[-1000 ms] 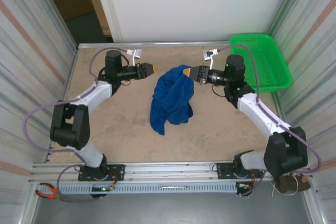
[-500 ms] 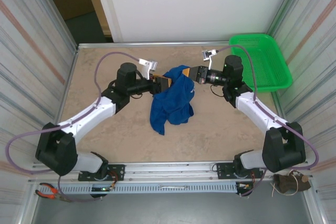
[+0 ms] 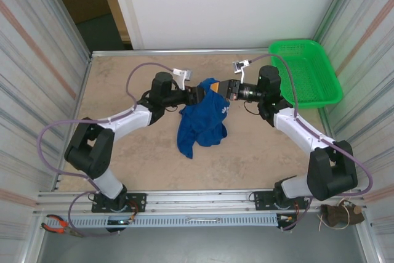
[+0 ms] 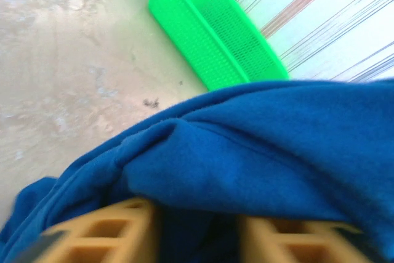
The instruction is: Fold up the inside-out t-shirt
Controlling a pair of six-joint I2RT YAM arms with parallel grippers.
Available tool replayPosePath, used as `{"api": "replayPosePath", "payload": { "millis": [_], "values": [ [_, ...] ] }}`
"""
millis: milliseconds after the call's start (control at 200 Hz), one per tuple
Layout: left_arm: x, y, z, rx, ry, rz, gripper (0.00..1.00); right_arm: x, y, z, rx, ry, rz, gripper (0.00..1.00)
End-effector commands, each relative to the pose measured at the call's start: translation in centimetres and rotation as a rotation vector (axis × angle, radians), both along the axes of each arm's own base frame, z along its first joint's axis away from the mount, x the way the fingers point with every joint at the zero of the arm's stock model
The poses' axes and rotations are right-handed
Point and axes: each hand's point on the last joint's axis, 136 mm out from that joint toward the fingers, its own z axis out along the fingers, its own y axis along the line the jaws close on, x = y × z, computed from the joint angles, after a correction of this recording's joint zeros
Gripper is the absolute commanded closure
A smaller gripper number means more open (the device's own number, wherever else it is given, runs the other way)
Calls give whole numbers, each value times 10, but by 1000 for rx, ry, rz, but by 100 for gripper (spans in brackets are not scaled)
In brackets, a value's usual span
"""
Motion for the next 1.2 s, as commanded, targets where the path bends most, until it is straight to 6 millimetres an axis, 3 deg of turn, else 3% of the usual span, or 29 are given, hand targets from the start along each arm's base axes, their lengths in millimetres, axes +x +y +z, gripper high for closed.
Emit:
{"api": "replayPosePath", "payload": {
  "millis": [0, 185, 421, 496, 556, 751, 892, 1007, 1192],
  "values": [
    [1, -18, 48, -158, -64, -85, 100, 5, -12, -11, -9, 5, -30, 100],
    [-10, 1, 72, -176, -54, -113, 100, 23, -46, -32, -34, 49, -152, 100],
    [-44, 13, 113, -213, -56, -213, 100, 79, -92, -100, -168, 258, -423, 100],
    [-48, 12, 118, -234, -33, -234, 100, 89, -102, -117, -252, 336, -487, 63],
    [-49, 12, 119, -238, -19, -232, 100, 85, -102, -109, -276, 318, -511, 52],
    [-48, 12, 118, -242, -15, -234, 100, 26, -89, -55, -461, 105, -611, 47],
    [-48, 11, 116, -232, -10, -248, 100, -6, -66, -28, -450, -21, -606, 43],
    [-49, 10, 118, -233, -9, -258, 100, -4, -49, -25, -455, -46, -582, 33],
    [-52, 10, 122, -239, -9, -263, 100, 16, -21, -33, -487, -52, -518, 32]
  ]
}}
